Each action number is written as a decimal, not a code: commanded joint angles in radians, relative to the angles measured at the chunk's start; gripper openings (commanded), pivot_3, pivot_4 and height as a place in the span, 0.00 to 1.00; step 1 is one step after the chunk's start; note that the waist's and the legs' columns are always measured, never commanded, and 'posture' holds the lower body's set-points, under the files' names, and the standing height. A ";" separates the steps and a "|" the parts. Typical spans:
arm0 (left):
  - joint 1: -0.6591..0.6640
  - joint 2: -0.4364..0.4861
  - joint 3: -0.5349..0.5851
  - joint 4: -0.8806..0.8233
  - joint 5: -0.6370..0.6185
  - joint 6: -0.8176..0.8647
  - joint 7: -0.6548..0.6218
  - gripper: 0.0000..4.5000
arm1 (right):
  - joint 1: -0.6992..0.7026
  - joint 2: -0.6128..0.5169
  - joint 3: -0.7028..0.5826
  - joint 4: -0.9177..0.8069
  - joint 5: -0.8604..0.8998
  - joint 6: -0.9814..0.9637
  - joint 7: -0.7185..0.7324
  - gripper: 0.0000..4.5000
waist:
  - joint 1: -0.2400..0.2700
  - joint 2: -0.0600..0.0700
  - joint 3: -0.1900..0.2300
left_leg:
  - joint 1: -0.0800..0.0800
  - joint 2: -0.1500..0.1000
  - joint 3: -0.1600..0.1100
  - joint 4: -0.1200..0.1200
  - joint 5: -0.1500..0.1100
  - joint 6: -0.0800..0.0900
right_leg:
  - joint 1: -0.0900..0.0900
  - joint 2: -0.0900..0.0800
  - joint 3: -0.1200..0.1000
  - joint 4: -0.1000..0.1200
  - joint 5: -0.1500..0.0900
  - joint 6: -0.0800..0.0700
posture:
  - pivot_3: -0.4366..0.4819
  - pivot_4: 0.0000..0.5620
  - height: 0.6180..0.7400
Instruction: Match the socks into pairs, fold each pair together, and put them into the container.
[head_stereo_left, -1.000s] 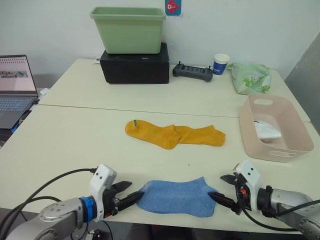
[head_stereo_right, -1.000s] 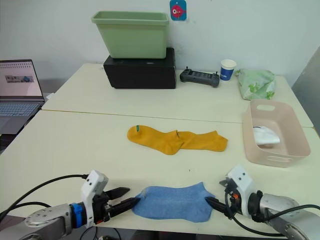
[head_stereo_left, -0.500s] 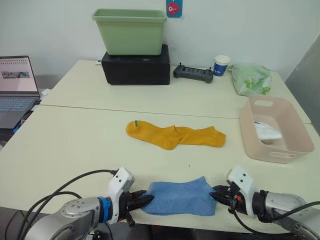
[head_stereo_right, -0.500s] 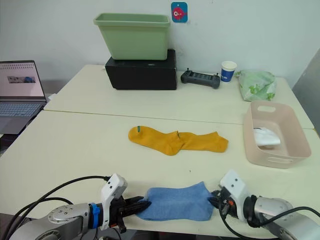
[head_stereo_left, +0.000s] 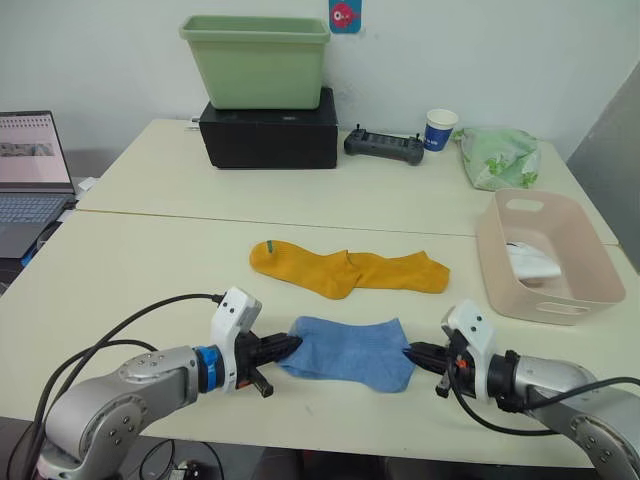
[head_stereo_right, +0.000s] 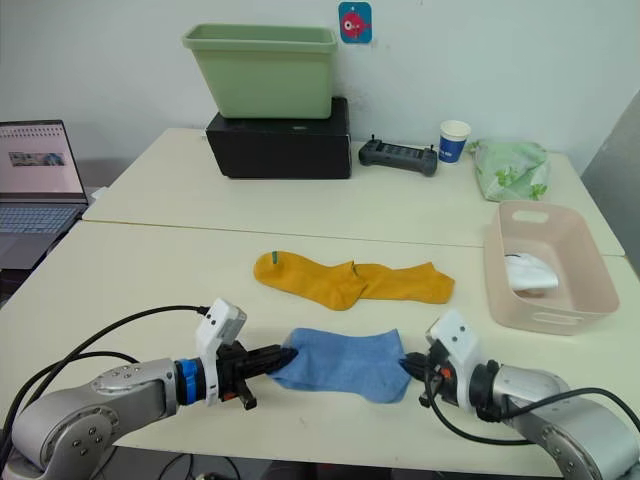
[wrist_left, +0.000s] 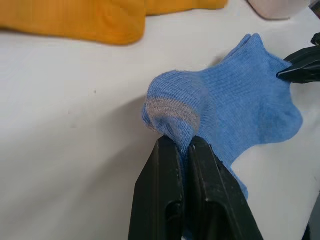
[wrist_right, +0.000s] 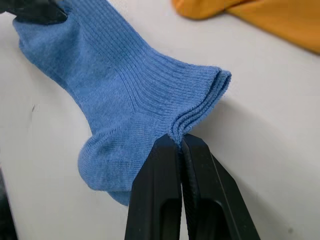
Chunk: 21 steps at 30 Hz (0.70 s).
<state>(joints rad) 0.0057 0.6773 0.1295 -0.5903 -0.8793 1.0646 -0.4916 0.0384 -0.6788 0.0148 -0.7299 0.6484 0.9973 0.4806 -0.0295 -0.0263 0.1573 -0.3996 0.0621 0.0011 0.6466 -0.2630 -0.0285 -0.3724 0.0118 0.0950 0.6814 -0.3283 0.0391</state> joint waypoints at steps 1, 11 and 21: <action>0.003 0.012 -0.048 0.033 0.046 -0.010 -0.008 0.00 | -0.020 -0.007 0.018 0.029 -0.033 0.006 -0.016 0.01 | 0.000 0.000 0.000 | 0.000 0.000 0.000 0.000 0.000 0.000 | 0.000 0.000 0.000 0.000 0.000 0.000 | 0.48 0.27 0.83; 0.053 0.007 -0.072 0.107 0.192 -0.169 -0.045 0.25 | -0.015 -0.002 0.013 0.058 -0.099 -0.009 -0.045 0.32 | 0.000 0.000 0.000 | 0.000 0.000 0.000 0.000 0.000 0.000 | 0.000 0.000 0.000 0.001 0.000 0.000 | 0.48 0.27 0.83; 0.094 0.078 0.098 0.108 0.155 -0.316 -0.229 0.45 | -0.075 0.003 -0.023 -0.035 -0.064 -0.120 0.044 0.78 | -0.002 0.002 0.001 | 0.000 0.001 0.001 0.000 0.000 0.000 | -0.001 0.001 -0.002 0.001 0.000 0.000 | 0.48 0.27 0.83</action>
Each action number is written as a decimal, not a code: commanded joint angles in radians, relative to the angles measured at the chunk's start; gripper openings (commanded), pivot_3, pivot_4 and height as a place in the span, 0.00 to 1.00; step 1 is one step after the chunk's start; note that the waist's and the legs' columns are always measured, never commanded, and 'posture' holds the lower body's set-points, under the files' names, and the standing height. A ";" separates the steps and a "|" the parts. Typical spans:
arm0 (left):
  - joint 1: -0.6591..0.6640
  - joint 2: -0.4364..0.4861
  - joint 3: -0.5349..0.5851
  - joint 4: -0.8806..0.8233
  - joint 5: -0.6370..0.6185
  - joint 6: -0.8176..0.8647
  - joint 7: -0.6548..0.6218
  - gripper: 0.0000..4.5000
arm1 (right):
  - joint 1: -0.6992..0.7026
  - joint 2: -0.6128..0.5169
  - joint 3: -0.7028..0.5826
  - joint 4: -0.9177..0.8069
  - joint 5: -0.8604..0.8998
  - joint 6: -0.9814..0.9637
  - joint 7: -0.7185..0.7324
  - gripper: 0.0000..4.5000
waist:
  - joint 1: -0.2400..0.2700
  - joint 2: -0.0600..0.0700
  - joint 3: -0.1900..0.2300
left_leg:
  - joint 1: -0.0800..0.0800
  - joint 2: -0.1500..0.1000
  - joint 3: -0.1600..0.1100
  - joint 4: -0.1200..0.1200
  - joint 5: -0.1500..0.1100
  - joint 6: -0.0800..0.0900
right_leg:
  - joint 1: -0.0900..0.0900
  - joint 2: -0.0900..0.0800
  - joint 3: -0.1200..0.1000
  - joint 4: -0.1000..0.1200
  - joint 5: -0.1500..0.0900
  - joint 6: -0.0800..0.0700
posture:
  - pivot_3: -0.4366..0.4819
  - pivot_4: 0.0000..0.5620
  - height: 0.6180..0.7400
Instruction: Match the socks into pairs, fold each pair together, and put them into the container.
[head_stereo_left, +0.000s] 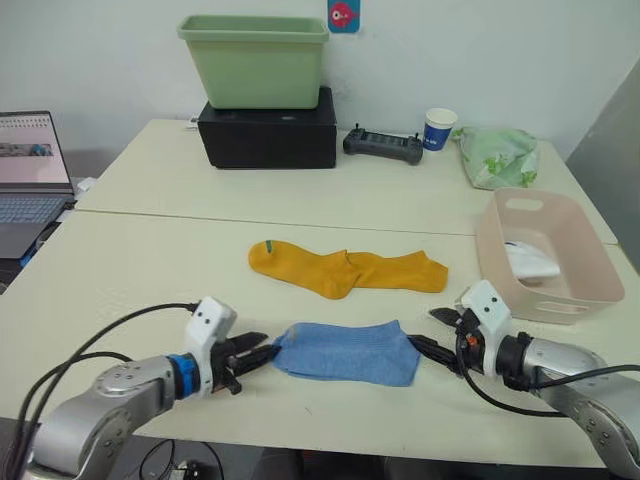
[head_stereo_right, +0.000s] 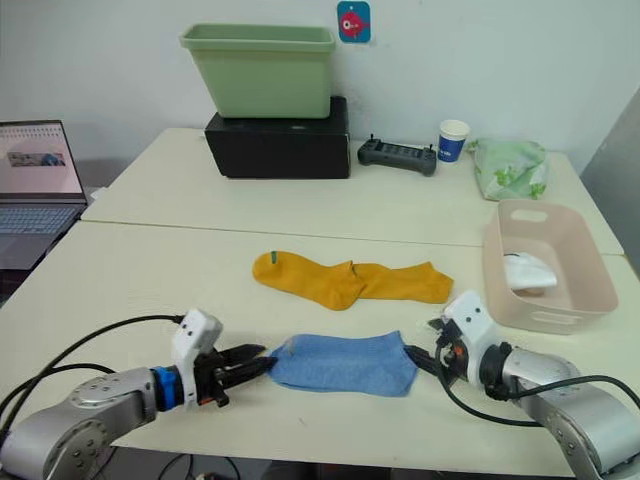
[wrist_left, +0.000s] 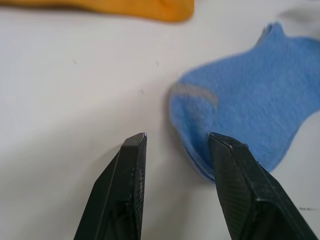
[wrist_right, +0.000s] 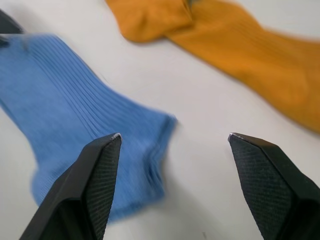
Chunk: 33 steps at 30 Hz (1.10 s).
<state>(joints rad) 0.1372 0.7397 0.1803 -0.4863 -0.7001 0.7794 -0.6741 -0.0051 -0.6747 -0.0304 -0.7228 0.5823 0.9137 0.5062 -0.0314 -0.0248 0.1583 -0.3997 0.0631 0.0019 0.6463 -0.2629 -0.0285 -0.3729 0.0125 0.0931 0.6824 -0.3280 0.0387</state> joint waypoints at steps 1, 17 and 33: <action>-0.062 0.027 0.035 0.012 -0.008 -0.044 -0.064 0.41 | -0.050 0.006 0.053 -0.033 -0.018 -0.046 0.015 0.73 | 0.000 0.000 0.000 | 0.000 0.000 0.000 0.000 0.000 0.000 | 0.000 0.000 0.000 0.000 0.000 0.000 | 0.48 0.27 0.83; -0.177 0.029 -0.394 0.127 0.304 -0.077 -0.097 0.00 | -0.083 -0.080 0.374 0.121 -0.290 -0.249 0.158 0.01 | 0.001 0.000 0.000 | 0.000 0.000 0.000 0.001 0.000 0.000 | 0.000 0.001 0.000 0.001 0.000 0.000 | 0.48 0.27 0.83; -0.195 -0.005 -0.300 -0.061 0.184 -0.074 -0.138 0.00 | -0.025 -0.034 0.213 0.053 -0.244 -0.335 0.163 0.01 | 0.001 0.000 -0.007 | 0.002 0.000 0.000 0.001 0.000 0.000 | 0.002 0.001 0.000 0.001 0.000 0.000 | 0.48 0.27 0.83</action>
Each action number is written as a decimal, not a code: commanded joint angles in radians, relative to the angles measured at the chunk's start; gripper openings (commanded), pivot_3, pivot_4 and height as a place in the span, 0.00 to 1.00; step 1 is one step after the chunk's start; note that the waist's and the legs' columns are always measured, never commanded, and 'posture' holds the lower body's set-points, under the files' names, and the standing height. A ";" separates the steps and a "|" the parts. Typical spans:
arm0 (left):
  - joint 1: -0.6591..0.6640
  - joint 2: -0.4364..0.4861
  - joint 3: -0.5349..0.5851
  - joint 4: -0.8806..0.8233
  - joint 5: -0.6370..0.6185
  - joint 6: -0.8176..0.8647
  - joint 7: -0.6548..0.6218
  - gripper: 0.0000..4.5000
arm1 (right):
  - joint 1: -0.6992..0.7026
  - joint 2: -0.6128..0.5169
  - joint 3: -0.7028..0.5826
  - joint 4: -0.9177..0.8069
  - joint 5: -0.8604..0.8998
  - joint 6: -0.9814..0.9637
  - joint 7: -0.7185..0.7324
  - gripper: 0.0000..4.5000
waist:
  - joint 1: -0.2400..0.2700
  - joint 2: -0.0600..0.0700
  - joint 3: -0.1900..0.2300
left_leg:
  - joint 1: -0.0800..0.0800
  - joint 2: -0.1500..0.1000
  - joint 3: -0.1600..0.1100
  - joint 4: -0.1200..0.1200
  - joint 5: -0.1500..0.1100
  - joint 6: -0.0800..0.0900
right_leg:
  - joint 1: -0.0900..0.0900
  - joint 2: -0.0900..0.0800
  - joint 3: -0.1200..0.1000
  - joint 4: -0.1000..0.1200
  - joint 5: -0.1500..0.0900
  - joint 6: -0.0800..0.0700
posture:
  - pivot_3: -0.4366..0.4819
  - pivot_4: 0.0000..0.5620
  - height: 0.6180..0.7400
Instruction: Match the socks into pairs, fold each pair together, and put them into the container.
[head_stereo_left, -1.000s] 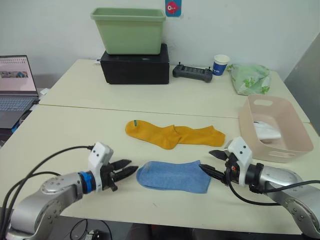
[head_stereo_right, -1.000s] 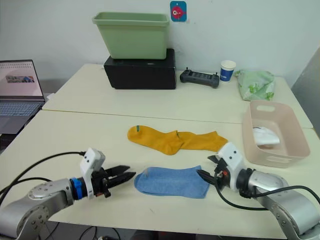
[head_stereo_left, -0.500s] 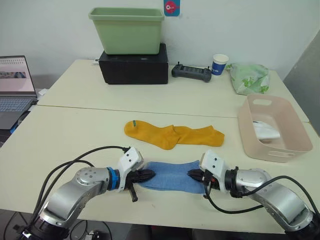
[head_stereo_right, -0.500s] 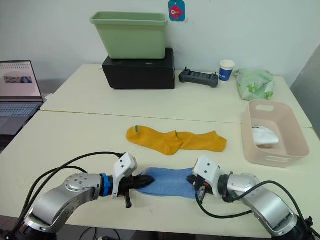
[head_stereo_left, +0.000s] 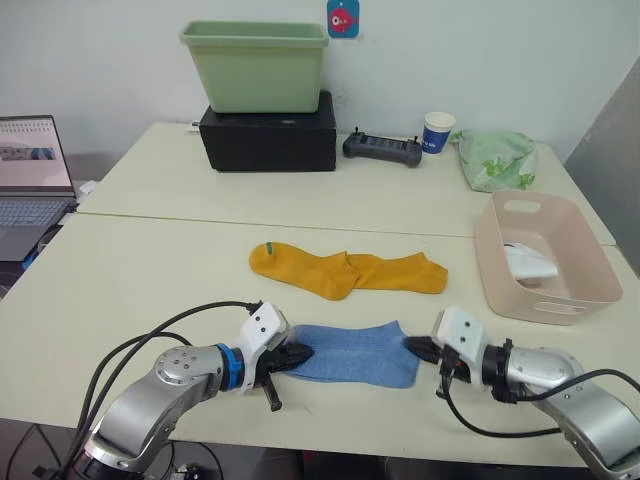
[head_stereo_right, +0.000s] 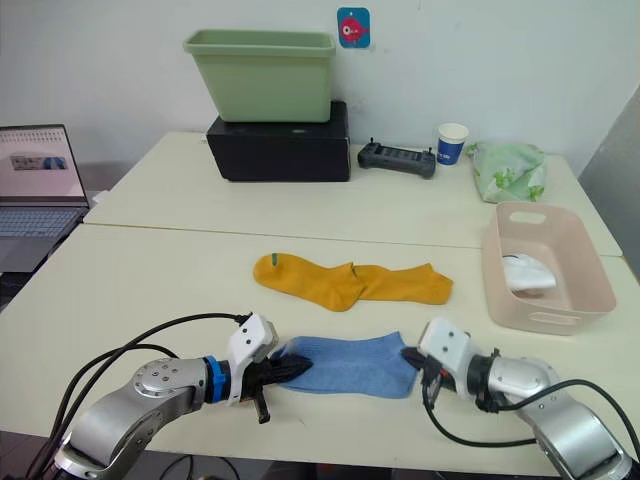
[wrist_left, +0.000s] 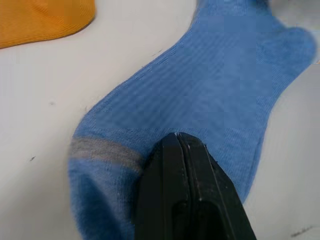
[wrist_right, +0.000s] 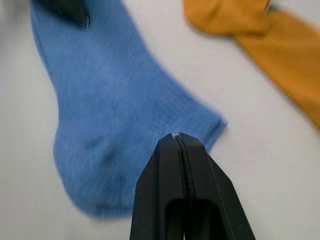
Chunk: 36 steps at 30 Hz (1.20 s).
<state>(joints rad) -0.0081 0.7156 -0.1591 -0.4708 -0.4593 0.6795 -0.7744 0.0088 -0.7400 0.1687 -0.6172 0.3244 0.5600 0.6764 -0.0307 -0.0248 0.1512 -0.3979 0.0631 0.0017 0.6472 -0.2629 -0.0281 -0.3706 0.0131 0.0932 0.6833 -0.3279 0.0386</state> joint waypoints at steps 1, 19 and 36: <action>-0.065 0.019 0.047 -0.084 -0.073 0.043 -0.037 0.00 | -0.049 0.040 0.031 -0.048 0.002 0.024 -0.013 0.01 | 0.001 -0.001 0.000 | 0.000 0.000 0.000 0.000 0.000 0.000 | 0.000 0.000 -0.001 0.000 0.000 0.000 | 0.48 0.27 0.83; -0.019 -0.033 -0.086 0.111 0.131 -0.061 0.021 0.00 | -0.018 0.126 0.085 0.187 -0.223 -0.058 -0.097 0.01 | 0.002 0.000 -0.001 | 0.001 0.000 0.001 0.000 0.000 0.000 | 0.000 0.000 0.001 0.001 0.000 0.000 | 0.48 0.27 0.83; -0.141 -0.070 -0.098 0.119 0.113 -0.097 -0.083 0.00 | 0.162 0.165 -0.105 0.009 -0.117 -0.103 -0.097 0.14 | 0.001 0.000 0.000 | 0.000 -0.001 0.001 0.000 0.000 0.000 | 0.000 0.000 0.000 0.001 0.000 0.000 | 0.48 0.27 0.83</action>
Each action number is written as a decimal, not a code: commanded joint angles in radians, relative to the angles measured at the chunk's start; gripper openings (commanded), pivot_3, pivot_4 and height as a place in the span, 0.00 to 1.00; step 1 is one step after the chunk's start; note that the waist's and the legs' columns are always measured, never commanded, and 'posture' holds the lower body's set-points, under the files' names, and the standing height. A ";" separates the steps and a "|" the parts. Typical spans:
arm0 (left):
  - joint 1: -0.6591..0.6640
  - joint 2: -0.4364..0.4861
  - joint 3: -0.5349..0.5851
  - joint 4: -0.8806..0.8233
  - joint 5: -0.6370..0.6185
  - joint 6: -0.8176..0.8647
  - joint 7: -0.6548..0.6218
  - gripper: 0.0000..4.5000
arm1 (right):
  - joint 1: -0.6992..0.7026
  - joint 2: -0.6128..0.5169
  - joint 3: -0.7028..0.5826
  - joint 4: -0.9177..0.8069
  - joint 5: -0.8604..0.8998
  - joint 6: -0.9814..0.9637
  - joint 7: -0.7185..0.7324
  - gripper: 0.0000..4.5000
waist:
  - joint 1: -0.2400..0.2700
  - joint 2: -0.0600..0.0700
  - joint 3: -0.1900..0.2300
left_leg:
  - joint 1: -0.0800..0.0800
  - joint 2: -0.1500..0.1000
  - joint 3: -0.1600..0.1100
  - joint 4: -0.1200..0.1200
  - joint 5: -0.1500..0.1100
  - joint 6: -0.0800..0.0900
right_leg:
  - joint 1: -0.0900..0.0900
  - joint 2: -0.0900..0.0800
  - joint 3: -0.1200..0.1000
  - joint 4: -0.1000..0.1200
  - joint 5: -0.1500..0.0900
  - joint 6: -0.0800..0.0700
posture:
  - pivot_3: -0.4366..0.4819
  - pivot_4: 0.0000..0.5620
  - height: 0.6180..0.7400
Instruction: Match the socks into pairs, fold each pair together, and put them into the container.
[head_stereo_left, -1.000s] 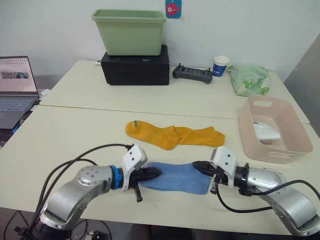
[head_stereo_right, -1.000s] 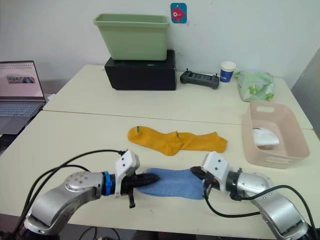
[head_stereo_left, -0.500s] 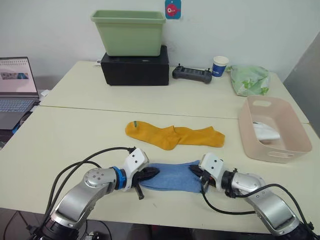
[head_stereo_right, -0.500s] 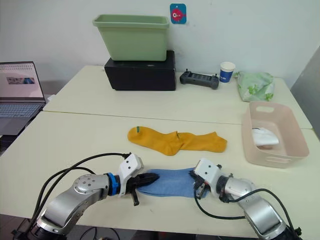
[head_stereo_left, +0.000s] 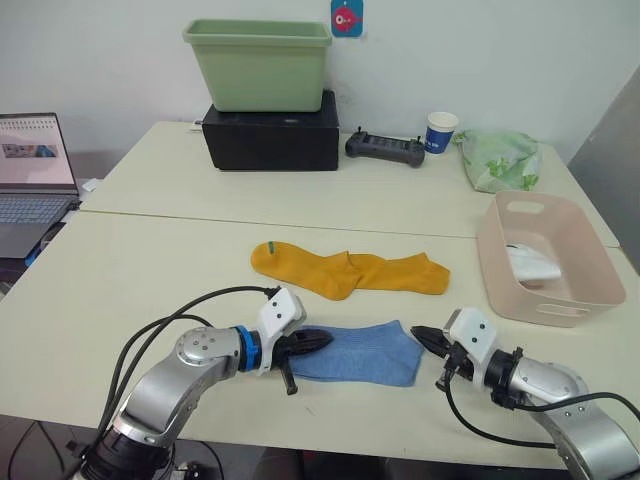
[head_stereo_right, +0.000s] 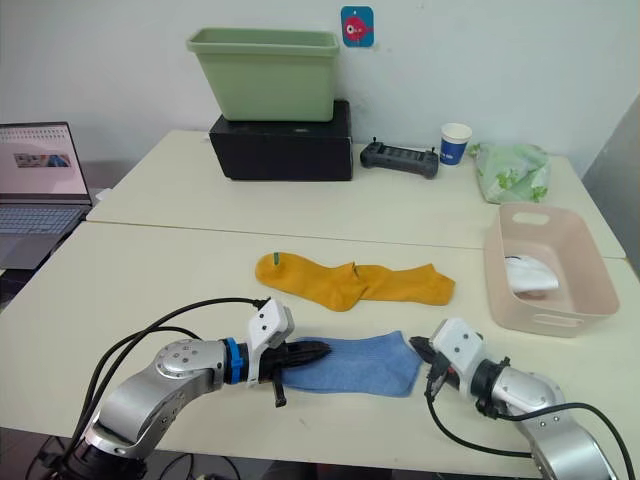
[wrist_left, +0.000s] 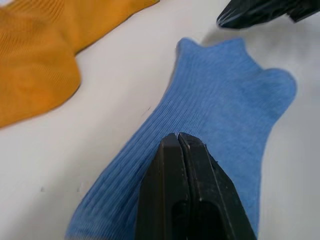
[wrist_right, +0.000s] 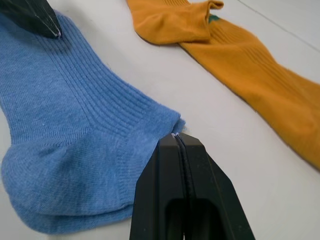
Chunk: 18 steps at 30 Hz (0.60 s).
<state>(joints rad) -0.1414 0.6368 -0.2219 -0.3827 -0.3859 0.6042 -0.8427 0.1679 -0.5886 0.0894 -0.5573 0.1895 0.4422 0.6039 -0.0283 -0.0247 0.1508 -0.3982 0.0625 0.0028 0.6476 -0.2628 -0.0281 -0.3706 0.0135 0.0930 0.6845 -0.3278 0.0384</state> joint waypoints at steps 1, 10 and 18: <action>-0.009 0.009 -0.044 0.052 0.053 -0.029 -0.017 0.00 | 0.005 0.019 -0.026 -0.056 0.018 0.024 -0.029 0.20 | -0.002 0.000 0.000 | 0.000 0.000 0.000 0.000 0.000 0.000 | 0.000 0.000 0.000 0.000 0.000 0.000 | 0.48 0.27 0.83; 0.014 0.018 -0.099 0.096 0.110 -0.071 -0.059 0.00 | 0.053 0.085 -0.035 -0.075 0.060 0.183 -0.098 0.90 | -0.001 0.000 0.000 | 0.000 0.000 0.000 0.000 0.000 0.000 | 0.000 0.000 0.000 0.001 0.000 0.000 | 0.48 0.27 0.83; 0.019 0.010 -0.085 0.100 0.113 -0.073 -0.043 0.00 | 0.117 0.067 0.042 -0.088 0.014 0.185 -0.101 0.98 | -0.001 0.000 -0.002 | 0.001 0.000 0.000 0.000 0.000 0.000 | 0.000 0.000 0.000 0.001 0.000 0.000 | 0.48 0.27 0.83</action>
<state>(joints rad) -0.1443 0.6483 -0.2881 -0.3000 -0.2905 0.5171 -0.8855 0.2660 -0.5111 0.0983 -0.6270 0.2136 0.6195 0.4981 -0.0295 -0.0245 0.1485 -0.3973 0.0628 0.0028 0.6475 -0.2629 -0.0280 -0.3706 0.0140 0.0934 0.6852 -0.3279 0.0384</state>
